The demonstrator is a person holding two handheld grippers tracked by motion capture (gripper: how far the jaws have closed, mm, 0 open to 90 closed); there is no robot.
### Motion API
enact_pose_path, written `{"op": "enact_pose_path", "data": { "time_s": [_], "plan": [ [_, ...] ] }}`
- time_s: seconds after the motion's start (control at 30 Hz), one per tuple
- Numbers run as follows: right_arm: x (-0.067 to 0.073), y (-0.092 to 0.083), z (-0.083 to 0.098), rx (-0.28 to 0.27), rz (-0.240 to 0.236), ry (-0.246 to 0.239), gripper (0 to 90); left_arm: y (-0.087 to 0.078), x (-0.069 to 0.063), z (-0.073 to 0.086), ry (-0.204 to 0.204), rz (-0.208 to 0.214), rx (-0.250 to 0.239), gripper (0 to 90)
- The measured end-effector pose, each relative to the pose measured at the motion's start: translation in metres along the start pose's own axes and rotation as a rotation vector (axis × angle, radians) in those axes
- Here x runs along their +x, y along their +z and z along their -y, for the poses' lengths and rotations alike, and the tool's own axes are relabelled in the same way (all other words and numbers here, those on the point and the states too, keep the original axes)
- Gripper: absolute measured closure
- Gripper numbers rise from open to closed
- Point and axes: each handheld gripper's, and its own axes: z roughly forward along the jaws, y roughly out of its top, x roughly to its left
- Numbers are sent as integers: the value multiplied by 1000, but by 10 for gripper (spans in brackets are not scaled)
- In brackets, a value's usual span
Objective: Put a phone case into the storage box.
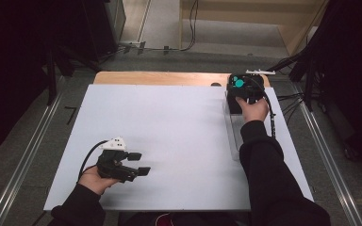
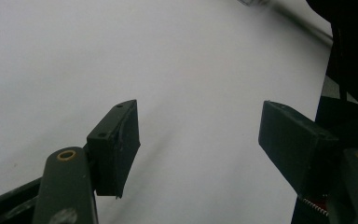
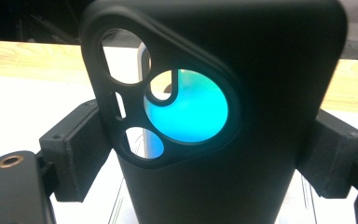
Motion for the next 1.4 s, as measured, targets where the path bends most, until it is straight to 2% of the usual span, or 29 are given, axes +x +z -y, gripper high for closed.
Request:
{"op": "enact_pose_path", "data": {
  "time_s": [0.13, 0.4, 0.57, 0.63, 0.87, 1.0, 1.13, 1.3, 1.4],
  "plan": [
    [3, 1, 1, 1, 19, -10, 111, 0, 0, 0, 2, 0, 2, 297],
    [-2, -1, 0, -8, -13, 25, 89, 0, 0, 0, -3, -2, -3, 297],
    [-3, -3, -1, -11, -6, 18, 64, 0, 1, 0, -6, -5, -6, 297],
    [-3, -5, -1, -9, -12, 20, 15, 0, 1, 0, -8, -5, -7, 297],
    [-3, -23, -2, 17, -52, 24, 16, 0, 1, 0, -13, -6, -6, 297],
    [-4, -36, 1, 22, -91, 20, 18, -1, 0, -1, -12, -5, -6, 297],
    [-3, -49, 6, 36, -133, -20, 46, 0, 1, -1, -18, -4, -7, 297],
    [1, -65, 15, 52, -239, -37, 53, 0, 2, 0, -23, -8, -1, 297],
    [6, -74, 22, 67, -276, -48, 121, 0, 3, 0, -30, -11, -5, 297]
  ]
}}
